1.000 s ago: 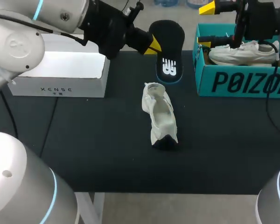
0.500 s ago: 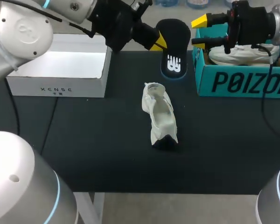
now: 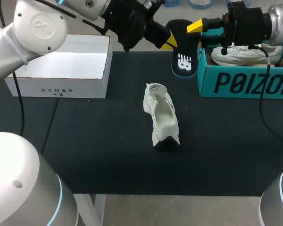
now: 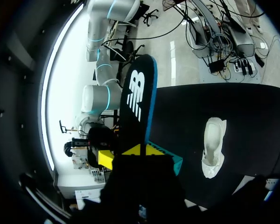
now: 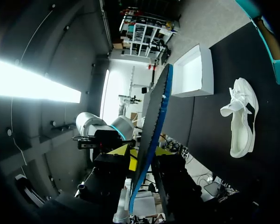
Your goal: Take the shoe out of the shoebox, open the shoe tongue, remove and reinsert the insole, then place the shoe into the shoebox
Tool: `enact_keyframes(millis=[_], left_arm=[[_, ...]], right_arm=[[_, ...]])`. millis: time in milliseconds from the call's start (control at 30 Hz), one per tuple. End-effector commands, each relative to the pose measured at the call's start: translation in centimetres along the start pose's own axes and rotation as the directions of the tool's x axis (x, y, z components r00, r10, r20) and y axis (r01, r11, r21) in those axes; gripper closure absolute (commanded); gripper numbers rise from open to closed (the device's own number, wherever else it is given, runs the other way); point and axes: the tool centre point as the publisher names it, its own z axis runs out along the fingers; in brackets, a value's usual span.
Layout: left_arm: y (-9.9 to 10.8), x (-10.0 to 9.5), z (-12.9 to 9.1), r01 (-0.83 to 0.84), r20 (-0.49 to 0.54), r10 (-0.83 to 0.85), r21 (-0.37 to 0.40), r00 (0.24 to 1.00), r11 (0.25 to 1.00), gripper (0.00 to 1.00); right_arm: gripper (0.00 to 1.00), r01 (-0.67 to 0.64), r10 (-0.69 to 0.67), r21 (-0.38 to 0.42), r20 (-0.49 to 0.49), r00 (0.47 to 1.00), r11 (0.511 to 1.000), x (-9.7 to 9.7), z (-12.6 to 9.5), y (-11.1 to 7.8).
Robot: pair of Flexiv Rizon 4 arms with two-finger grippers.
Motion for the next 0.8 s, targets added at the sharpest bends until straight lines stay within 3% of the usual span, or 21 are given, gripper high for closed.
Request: enact_keyframes(millis=[33,100,133,167,200,333,533,633,800], left_arm=[[-0.1,0.0,0.2,0.0,-0.007,0.0,0.001,1.0,1.0,1.0],[-0.3,0.1,0.2,0.013,-0.024,-0.013,0.004,1.0,1.0,1.0],[-0.3,0.1,0.2,0.02,-0.025,-0.02,0.002,0.999,1.0,0.72],[-0.3,0.2,0.2,0.024,-0.023,-0.024,0.0,0.999,1.0,0.04],[-0.3,0.3,0.1,0.034,-0.033,-0.034,0.002,0.999,0.999,0.0],[-0.3,0.3,-1.0,0.034,-0.125,-0.029,0.034,0.992,0.999,0.0],[0.5,-0.4,-3.4,0.118,-0.404,-0.068,0.099,0.912,0.988,0.0],[0.9,-0.8,-4.2,0.116,-0.485,-0.058,0.092,0.872,0.989,0.0],[1.9,-1.7,-5.2,0.03,-0.639,-0.017,0.009,0.769,1.0,0.0]], right_arm=[[1.0,0.0,0.0,-0.001,0.003,1.0,1.0,-0.2,0.4,0.3],[1.0,0.001,-0.001,-0.005,0.008,1.0,1.0,-0.2,0.4,0.3],[1.0,0.001,-0.001,-0.006,0.007,1.0,1.0,-0.3,0.4,0.3],[1.0,0.0,0.0,-0.006,0.007,1.0,1.0,-0.3,0.4,0.3],[1.0,0.0,0.0,-0.005,0.007,1.0,1.0,-0.3,0.4,0.3],[1.0,-0.005,0.005,-0.006,0.01,1.0,1.0,-0.7,0.4,0.4],[1.0,-0.03,0.03,-0.004,0.024,0.999,1.0,-2.1,0.8,0.4],[1.0,-0.037,0.037,0.003,0.032,0.999,0.999,-2.6,1.0,0.3],[1.0,-0.046,0.045,0.014,0.059,0.997,0.999,-3.4,1.4,0.3]])
